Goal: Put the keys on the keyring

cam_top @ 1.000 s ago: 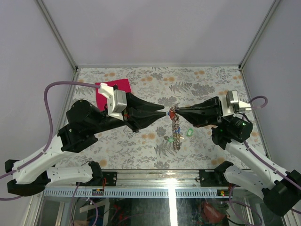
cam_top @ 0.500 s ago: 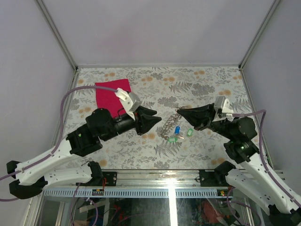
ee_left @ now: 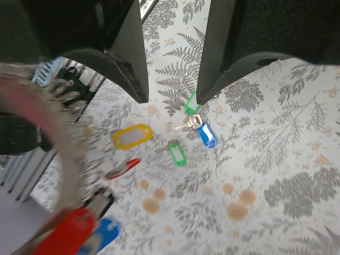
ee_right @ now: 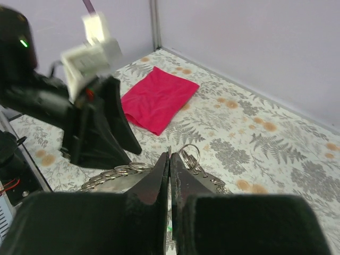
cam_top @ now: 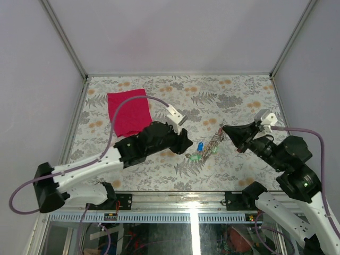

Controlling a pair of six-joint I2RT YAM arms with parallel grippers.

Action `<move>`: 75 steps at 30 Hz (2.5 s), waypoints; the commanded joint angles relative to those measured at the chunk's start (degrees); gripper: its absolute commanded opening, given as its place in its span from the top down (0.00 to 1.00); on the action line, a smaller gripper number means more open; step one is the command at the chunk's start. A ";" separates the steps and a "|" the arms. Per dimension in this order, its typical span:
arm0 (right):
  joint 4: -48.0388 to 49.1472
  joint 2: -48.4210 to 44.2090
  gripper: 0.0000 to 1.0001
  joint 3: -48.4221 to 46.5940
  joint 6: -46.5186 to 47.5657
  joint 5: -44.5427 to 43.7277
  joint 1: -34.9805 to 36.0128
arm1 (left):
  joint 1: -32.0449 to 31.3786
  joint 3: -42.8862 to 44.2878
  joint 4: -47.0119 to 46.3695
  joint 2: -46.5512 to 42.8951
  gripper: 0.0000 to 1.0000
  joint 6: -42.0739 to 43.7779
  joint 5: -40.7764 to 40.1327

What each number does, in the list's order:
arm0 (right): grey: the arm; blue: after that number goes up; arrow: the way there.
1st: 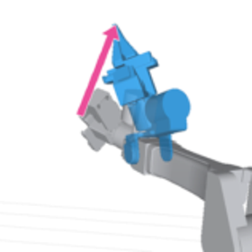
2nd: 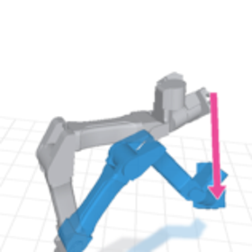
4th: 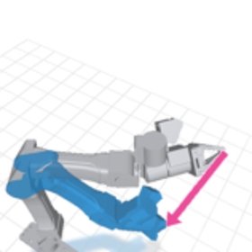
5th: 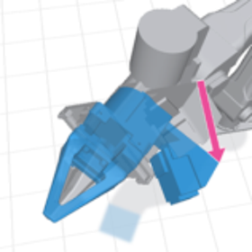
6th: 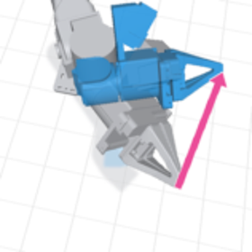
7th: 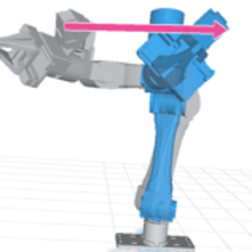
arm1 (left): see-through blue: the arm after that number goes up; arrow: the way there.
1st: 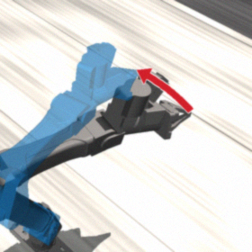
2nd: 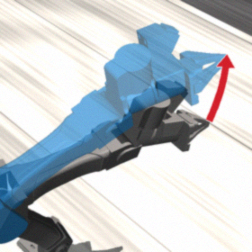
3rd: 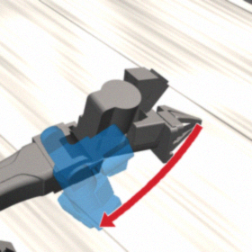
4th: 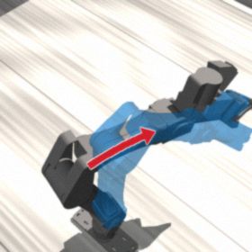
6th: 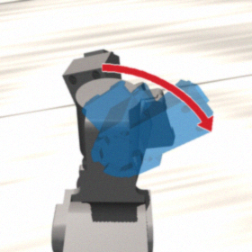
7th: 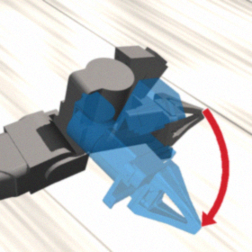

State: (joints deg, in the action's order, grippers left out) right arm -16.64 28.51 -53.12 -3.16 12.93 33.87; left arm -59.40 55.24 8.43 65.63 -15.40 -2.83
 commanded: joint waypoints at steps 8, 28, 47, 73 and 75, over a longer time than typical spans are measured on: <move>-13.39 1.58 1.00 -11.38 -2.11 -9.41 0.24 | 0.81 3.31 -7.82 22.29 0.55 -3.83 1.45; -12.27 0.46 1.00 -8.78 -2.65 -8.94 0.25 | 1.59 4.40 -5.44 36.50 0.56 -11.43 -3.18; -11.58 -0.05 1.00 -6.75 -3.04 -8.10 0.28 | 2.09 6.15 -3.87 39.23 0.61 -12.73 -5.32; -10.77 1.17 1.00 -4.96 -3.34 -7.22 0.27 | 2.25 -7.67 -13.54 31.30 0.61 -22.31 -0.97; -10.85 1.20 1.00 -4.99 -3.35 -7.30 0.26 | 2.85 -7.99 -14.42 32.12 0.60 -22.35 -0.49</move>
State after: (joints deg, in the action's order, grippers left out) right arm -32.71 29.39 -57.45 -6.02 4.23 33.87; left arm -57.63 48.05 -0.86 96.01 -36.56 -3.97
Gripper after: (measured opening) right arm 0.010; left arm 0.394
